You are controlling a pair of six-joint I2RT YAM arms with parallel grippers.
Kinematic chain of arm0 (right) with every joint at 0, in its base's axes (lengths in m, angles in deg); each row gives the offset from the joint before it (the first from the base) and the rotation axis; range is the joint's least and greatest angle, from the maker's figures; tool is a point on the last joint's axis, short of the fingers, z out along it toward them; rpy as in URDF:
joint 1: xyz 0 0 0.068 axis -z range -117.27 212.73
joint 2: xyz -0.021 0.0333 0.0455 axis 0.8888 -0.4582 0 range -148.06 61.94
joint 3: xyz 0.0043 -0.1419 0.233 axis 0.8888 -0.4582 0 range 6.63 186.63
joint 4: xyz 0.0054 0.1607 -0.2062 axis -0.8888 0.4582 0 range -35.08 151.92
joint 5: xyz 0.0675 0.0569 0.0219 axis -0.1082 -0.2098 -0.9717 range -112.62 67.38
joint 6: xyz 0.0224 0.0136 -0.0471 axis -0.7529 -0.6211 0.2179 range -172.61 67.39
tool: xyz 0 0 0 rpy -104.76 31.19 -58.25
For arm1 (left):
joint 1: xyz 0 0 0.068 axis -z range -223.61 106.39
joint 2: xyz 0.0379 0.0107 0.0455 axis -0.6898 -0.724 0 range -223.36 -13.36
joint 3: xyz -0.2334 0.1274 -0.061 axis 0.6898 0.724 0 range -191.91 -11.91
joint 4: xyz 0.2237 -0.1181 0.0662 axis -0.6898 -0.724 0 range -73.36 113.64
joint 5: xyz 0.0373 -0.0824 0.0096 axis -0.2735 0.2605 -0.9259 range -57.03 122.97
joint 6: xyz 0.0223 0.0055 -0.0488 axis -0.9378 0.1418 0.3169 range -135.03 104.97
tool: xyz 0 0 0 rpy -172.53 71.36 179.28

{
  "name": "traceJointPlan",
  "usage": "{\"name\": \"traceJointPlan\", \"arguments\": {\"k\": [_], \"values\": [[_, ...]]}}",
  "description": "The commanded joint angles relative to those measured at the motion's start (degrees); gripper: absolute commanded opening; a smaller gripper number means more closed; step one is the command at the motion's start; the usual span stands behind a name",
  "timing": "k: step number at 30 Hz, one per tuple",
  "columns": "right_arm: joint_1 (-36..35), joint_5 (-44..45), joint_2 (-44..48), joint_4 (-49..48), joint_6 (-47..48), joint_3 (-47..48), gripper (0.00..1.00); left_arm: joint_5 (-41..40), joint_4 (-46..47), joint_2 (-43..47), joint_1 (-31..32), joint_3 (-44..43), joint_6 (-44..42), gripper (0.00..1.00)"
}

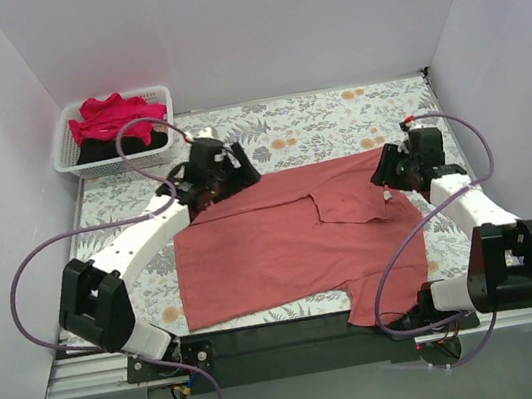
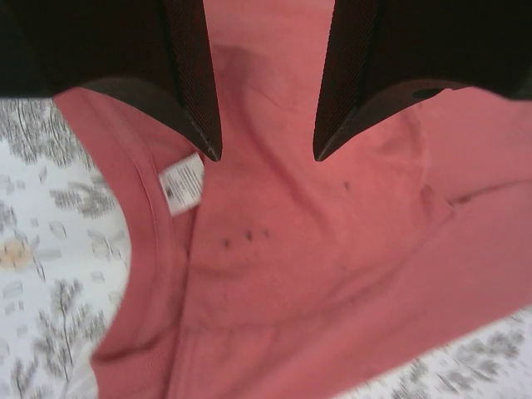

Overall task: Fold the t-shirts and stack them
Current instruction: Fold the tshirt

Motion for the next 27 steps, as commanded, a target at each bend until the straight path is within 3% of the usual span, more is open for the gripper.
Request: {"name": "traceJointPlan", "arguments": {"k": [1,9,20,27], "values": [[-1.51,2.81,6.9,2.5,-1.71,-5.35,0.55,0.78,-0.16,-2.92,7.69,1.61,5.82,0.75],[-2.14,2.72,13.95,3.46,-1.1,-11.52,0.55,-2.29,0.64,-18.98,19.65,-8.56,6.62,0.63],[-1.97,4.65,13.17,1.88,-1.89,-11.7,0.52,-1.59,1.96,-31.13,21.59,-19.03,7.59,0.47],[-0.39,3.95,9.48,1.26,-3.65,-10.56,0.49,-0.1,2.13,-34.65,22.03,-20.98,8.12,0.35]]}}
